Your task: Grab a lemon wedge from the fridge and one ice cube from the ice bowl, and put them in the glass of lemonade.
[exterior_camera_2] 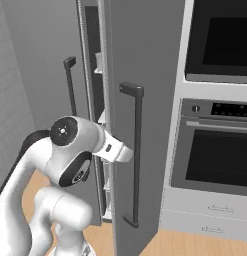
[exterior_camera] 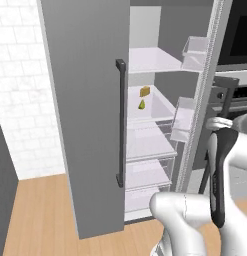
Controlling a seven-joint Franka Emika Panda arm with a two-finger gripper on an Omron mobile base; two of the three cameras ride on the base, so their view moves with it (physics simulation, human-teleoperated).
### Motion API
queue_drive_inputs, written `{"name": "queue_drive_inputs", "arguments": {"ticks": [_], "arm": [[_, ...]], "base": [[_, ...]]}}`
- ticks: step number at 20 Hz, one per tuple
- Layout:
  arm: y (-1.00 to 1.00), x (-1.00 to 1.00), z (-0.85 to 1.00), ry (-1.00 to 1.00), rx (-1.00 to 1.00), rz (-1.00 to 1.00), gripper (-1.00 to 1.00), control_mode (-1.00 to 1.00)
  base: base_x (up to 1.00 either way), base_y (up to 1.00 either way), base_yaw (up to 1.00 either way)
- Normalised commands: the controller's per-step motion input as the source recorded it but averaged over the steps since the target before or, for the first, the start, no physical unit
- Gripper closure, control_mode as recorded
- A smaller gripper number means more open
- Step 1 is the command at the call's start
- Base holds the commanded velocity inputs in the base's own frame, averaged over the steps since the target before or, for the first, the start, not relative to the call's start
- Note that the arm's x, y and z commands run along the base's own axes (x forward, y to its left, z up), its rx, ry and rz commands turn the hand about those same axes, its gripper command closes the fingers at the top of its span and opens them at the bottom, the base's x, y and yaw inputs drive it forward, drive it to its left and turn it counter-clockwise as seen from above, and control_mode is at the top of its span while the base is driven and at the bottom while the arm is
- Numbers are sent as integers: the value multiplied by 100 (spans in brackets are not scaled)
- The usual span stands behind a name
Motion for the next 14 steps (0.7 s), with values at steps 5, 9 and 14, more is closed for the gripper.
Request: {"name": "queue_drive_inputs", "arguments": {"ticks": [5, 9, 14], "arm": [[89, -95, 100, 2, -17, 9, -100, -100], [100, -32, 75, 18, -29, 4, -100, -100], [83, 66, 43, 40, -31, -6, -100, -100]], "base": [[0, 0, 0], [0, 0, 0], [0, 0, 0]]}}
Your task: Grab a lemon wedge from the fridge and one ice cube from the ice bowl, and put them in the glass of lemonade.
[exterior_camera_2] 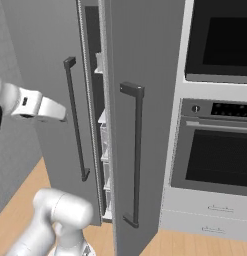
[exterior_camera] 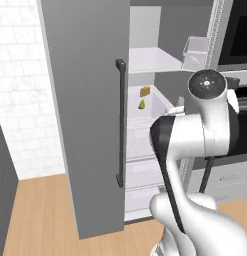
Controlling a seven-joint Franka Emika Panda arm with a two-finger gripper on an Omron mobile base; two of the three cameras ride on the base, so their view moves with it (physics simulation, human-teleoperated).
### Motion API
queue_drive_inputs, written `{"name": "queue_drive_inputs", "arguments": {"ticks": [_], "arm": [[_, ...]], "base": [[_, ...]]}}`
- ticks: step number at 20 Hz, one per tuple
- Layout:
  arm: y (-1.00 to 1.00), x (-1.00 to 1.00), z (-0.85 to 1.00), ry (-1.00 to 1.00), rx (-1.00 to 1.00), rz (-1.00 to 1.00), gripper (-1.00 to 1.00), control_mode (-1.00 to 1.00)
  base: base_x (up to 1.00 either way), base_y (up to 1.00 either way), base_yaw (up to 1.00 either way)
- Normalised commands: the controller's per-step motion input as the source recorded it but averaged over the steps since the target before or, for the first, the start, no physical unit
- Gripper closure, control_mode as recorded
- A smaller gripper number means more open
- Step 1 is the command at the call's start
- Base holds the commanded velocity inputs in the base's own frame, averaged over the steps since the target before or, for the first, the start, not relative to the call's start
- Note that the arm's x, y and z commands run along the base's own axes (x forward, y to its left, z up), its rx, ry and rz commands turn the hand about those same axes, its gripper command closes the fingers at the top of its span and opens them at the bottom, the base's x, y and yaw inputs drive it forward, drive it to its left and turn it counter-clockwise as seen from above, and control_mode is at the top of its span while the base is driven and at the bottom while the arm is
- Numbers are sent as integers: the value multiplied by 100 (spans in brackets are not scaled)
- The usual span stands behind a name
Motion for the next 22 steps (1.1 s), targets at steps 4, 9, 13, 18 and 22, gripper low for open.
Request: {"name": "queue_drive_inputs", "arguments": {"ticks": [4, 9, 13, 18, 22], "arm": [[9, 100, -7, 42, -25, -8, -100, -100], [-1, 99, -42, 22, -22, -2, -100, -100], [-16, 38, -65, 2, -17, 0, -100, -100], [-45, 0, -15, -1, -7, 6, -100, -100], [-49, 27, -11, 0, -13, 11, -100, -100]], "base": [[0, 0, 0], [0, 0, 0], [0, 0, 0], [0, 0, 0], [0, 0, 0]]}}
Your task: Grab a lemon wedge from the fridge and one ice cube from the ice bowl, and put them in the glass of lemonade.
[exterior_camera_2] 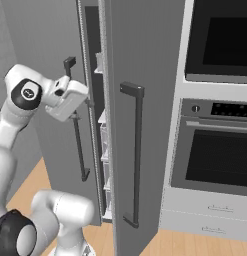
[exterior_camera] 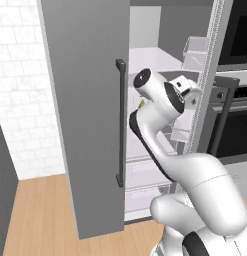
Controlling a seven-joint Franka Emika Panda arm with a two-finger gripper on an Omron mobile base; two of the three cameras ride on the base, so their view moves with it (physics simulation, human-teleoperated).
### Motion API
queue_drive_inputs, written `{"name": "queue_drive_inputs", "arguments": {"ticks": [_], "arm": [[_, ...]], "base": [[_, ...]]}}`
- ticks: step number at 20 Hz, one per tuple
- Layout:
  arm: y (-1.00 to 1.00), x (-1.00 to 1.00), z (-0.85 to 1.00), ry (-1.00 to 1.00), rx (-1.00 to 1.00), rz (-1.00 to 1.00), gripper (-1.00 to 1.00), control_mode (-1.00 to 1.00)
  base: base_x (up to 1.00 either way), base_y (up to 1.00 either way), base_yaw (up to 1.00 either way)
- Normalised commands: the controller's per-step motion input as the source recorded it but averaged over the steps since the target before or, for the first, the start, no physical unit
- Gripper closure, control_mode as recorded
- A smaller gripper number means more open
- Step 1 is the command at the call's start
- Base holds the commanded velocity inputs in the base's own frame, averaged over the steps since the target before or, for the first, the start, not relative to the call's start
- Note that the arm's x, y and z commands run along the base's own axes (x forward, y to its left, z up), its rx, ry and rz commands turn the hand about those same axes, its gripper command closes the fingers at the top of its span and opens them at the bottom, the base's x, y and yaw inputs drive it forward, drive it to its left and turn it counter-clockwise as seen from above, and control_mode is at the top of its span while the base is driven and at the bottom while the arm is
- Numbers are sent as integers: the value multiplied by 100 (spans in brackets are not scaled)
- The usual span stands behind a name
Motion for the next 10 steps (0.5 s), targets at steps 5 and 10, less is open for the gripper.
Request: {"name": "queue_drive_inputs", "arguments": {"ticks": [5, 10], "arm": [[-17, 73, -25, 0, -11, 15, -100, -100], [-22, 49, -23, 1, -6, 8, -100, -100]], "base": [[0, 0, 0], [0, 0, 0]]}}
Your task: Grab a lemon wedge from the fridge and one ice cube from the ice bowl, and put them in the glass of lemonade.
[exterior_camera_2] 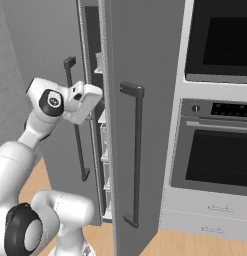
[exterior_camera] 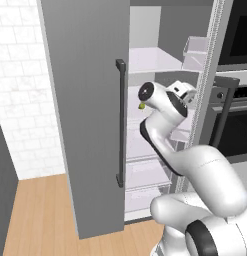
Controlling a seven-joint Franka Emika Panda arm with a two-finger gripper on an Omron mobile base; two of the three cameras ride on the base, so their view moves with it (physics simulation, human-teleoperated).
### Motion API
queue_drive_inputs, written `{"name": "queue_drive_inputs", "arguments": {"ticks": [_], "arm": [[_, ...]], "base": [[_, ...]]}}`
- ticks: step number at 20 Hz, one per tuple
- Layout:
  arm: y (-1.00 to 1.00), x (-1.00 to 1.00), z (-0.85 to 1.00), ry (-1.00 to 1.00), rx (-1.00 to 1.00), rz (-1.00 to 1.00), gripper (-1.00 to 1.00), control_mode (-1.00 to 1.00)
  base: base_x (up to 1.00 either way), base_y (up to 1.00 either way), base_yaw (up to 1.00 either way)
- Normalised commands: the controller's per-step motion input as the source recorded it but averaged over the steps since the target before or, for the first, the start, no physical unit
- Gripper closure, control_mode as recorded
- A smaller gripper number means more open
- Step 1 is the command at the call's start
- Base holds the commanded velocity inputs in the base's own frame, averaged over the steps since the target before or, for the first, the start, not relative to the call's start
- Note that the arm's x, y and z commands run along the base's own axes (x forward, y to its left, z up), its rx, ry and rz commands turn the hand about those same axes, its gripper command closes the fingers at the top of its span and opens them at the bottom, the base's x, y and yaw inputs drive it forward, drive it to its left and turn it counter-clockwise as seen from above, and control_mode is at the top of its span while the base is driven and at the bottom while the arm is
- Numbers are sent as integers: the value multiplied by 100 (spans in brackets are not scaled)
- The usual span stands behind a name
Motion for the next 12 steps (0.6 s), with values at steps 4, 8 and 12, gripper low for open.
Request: {"name": "queue_drive_inputs", "arguments": {"ticks": [4, 8, 12], "arm": [[-48, 0, 0, 7, -2, -3, -100, -100], [-67, -4, 0, 8, 0, -10, -100, -100], [-75, -12, 0, 5, 0, -10, -100, -100]], "base": [[0, 0, 0], [0, 0, 0], [0, 0, 0]]}}
